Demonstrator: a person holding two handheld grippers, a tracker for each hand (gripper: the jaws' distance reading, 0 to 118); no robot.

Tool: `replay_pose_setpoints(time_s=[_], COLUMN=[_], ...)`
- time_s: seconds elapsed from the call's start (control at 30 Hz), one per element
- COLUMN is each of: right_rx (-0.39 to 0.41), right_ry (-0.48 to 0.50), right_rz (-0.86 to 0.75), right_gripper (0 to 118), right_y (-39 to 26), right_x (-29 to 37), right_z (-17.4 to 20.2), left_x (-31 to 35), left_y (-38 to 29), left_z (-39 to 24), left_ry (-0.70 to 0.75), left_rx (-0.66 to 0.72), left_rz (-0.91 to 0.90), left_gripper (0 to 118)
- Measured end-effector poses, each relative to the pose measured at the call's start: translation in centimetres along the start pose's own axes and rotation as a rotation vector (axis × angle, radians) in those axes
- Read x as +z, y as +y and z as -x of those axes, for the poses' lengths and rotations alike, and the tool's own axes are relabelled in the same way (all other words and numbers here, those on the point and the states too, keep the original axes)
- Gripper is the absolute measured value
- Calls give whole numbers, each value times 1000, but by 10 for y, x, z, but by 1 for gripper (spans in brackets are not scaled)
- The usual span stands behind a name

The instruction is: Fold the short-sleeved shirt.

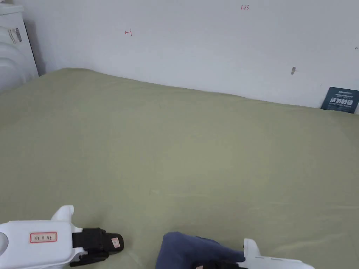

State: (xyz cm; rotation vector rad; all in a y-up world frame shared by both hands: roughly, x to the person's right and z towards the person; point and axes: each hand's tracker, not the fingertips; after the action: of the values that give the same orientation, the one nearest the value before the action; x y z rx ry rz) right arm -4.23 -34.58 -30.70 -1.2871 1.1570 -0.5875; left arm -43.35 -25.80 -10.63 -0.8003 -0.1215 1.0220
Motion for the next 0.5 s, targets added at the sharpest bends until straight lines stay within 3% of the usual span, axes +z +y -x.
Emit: replay_pose_setpoints(time_s=[0.07, 0.13, 0.17, 0.2, 0.23, 0.27, 0.3, 0.33, 0.37, 0.5], right_rx=[-108, -76, -55, -52, -68, -77, -83, -81, -78, -75], right_ry=[115, 96, 96, 100, 100, 103, 113, 106, 103, 114], right_rz=[-14, -16, -17, -20, -24, -16, -12, -7, -4, -5], right_gripper=[1, 1, 1, 1, 1, 1, 1, 1, 1, 1], right_y=[-2, -5, -6, -8, -7, -6, -6, -5, -5, -7], right_x=[5, 18, 24, 30, 32, 32, 31, 30, 29, 30], right_z=[-25, -36, -38, -39, -43, -44, -44, -41, -41, -41], left_x=[-16, -31, -38, -44, -51, -60, -68, -79, -88, -108], left_y=[-3, -5, -4, -4, -5, -5, -8, -12, -14, -19], left_z=[-1, -1, 7, 6, 5, 5, 11, 12, 15, 12], left_ry=[-51, -105, -134, -154, -164, -174, -163, -141, -100, -179], left_rx=[5, 2, -12, -29, -41, -56, -74, -88, -98, -165], left_rz=[39, 87, 107, 128, 141, 171, 208, 239, 255, 244], left_gripper=[0, 6, 26, 58, 58, 69, 98, 115, 118, 118])
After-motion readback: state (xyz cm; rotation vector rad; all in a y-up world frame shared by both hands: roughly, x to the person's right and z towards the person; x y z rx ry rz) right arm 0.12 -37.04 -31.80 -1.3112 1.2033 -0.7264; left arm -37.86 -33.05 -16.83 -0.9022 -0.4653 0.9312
